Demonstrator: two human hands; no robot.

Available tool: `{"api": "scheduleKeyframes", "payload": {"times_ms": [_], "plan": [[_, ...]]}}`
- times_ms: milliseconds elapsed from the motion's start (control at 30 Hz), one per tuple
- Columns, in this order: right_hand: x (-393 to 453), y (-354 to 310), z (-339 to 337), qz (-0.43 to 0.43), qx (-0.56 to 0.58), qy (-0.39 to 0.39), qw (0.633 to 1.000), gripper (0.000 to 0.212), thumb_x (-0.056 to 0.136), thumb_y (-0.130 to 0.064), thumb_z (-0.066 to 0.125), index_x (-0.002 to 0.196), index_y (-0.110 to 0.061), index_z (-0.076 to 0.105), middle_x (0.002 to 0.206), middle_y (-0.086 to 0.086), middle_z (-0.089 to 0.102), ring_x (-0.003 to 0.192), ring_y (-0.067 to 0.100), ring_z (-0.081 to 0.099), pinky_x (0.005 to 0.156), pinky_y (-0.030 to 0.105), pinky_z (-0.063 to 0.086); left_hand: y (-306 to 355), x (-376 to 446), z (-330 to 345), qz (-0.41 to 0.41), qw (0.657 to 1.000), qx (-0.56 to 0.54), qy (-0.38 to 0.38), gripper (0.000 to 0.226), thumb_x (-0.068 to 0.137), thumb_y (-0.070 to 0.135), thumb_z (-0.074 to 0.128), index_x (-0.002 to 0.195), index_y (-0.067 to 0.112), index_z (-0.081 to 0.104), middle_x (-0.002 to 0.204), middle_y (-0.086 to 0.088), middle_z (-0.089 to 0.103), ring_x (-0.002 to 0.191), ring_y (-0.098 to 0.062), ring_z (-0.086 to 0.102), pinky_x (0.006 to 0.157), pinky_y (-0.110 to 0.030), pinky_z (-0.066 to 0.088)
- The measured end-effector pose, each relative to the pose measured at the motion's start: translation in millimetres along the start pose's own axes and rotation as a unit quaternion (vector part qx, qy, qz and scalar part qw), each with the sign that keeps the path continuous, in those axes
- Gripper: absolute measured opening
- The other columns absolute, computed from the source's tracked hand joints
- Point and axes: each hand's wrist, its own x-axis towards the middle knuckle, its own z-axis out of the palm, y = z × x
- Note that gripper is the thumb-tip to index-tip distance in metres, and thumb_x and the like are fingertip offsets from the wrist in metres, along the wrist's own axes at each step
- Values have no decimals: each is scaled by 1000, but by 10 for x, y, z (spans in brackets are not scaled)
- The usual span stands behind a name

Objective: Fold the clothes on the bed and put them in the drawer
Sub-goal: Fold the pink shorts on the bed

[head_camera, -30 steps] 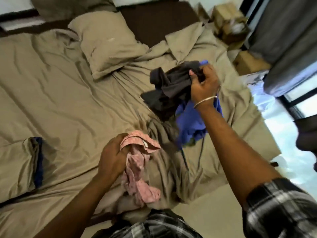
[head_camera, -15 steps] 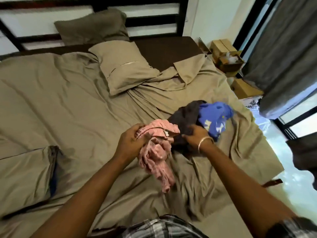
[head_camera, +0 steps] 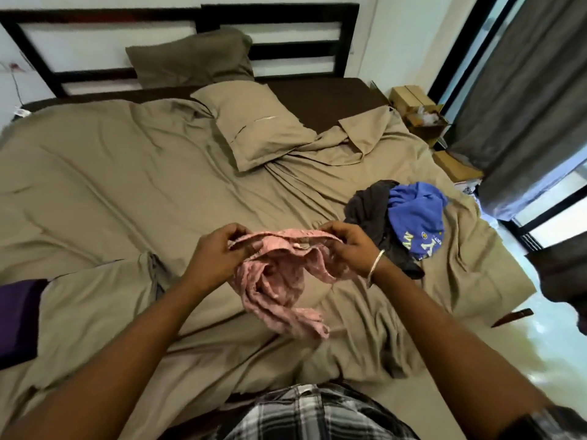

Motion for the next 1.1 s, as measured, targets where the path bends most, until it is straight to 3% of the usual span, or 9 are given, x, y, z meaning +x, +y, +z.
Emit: {"api": "scheduleKeyframes", "payload": {"times_ms": [100,233,367,500,600,800,867,933,1100], "plan": [[8,-320,31,7,13,-20,1000,35,91,17,49,108,-7,69,98,7,70,89,11,66,81,25,51,-184,-83,-310,23,998,66,-6,6,89,25,71,94,28,73,88,13,70,85,-3,62,68,-1,35],[12,-649,126,-43,-36,-22,998,30,88,13,57,100,-11,69,93,6,70,90,19,64,84,31,51,-361,-159,-615,41,994,101,26,25,84,1,67,94,22,76,86,4,74,79,-15,70,64,-2,39],[-39,-799,165,-124,-106,17,987,24,83,1,63,82,-21,54,84,5,61,82,21,60,79,33,50,-415,-225,-853,140,981,126,53,28,75,0,57,93,17,69,93,-2,72,90,-22,68,76,-33,53],[-45,-826,28,-233,-323,-7,917,20,75,10,63,78,-8,69,97,11,61,83,23,61,73,38,54,-498,-230,-1086,222,973,62,-20,67,74,-22,57,93,42,59,101,-4,66,100,-15,63,79,-34,56],[-62,-839,-73,-209,-476,-87,850,25,63,12,68,70,-12,68,94,8,65,72,27,61,61,40,54,-496,-167,-1254,206,975,41,-69,80,71,-29,56,89,49,65,103,-2,68,97,-4,63,80,-26,54],[-149,-989,-176,-171,-537,-124,817,38,85,-42,48,88,-15,75,101,1,68,87,25,65,86,35,44,-189,-49,-1421,151,939,305,-47,35,83,-3,62,92,26,79,111,2,69,105,-22,63,84,-33,50],[-122,-1012,-265,-223,-591,-68,772,48,85,-63,42,84,-25,72,93,-8,65,80,17,65,93,42,42,-53,10,-1423,109,937,331,3,31,86,3,59,99,23,78,112,1,71,103,-22,63,82,-30,47],[-23,-1075,-373,-255,-606,2,753,36,84,-55,45,79,-29,70,84,-9,64,70,19,66,74,38,45,130,81,-1467,77,947,310,37,27,89,7,58,98,24,78,100,-2,74,91,-21,66,77,-29,49],[406,-1659,-893,-262,-503,123,814,15,87,-23,65,95,-21,77,101,-2,67,78,28,67,60,33,50,799,438,-1643,57,950,278,134,23,93,13,56,99,19,78,91,-5,74,78,-21,69,70,-33,56]]}}
